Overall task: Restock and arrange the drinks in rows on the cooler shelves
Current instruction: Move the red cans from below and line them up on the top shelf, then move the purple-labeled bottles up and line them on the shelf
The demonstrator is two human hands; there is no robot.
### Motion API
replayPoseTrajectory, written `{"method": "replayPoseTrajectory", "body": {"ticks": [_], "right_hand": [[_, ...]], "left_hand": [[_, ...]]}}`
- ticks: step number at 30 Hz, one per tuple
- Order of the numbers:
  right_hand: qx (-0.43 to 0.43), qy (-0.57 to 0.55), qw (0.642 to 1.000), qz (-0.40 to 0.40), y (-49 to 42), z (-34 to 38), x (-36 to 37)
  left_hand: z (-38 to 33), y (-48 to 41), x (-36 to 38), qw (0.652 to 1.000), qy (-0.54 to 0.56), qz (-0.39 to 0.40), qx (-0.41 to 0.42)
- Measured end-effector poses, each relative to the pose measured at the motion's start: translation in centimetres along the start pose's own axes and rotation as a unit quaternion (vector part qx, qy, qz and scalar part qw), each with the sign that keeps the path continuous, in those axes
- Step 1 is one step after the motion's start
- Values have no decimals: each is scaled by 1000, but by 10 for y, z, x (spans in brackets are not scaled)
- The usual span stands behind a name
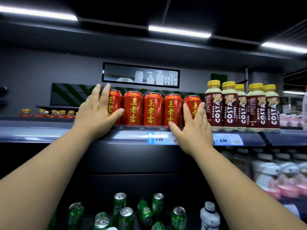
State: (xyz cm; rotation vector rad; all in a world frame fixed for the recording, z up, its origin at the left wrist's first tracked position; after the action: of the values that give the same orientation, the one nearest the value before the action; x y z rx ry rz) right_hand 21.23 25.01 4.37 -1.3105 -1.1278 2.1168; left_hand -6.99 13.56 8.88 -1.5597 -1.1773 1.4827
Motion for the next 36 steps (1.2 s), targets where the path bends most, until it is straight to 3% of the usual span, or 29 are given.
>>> {"method": "replayPoseTrajectory", "body": {"ticks": [6, 15, 18, 22, 29, 36], "right_hand": [[-1, -14, 1000, -11, 5, -1, -3], [-72, -25, 997, 11, 52, 4, 12], [-120, -68, 989, 46, 114, 13, 33], [-130, -158, 965, 162, 207, 17, 84], [1, -245, 882, 403, 324, -8, 157], [22, -246, 868, 431, 366, -9, 191]], "left_hand": [[2, 12, 6, 999, -10, 26, -24], [-14, 80, 14, 991, -111, 67, 33], [-21, 128, 18, 986, -120, 84, 80], [-17, 213, 31, 984, -20, 135, 116], [41, 333, 55, 959, 66, 269, -64], [84, 415, 62, 921, 87, 328, -192]]}}
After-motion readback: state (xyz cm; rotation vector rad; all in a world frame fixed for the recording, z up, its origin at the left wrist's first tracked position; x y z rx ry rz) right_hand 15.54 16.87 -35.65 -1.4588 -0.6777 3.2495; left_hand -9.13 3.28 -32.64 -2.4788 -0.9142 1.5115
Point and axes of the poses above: each hand's wrist, its own y-axis away from the middle knuckle, its own x-axis out of the palm, z = x × y, the point moved 8 cm from there along -y, towards the middle knuckle, and after that the axes turned 3 degrees about -z, right-handed, at the moved point
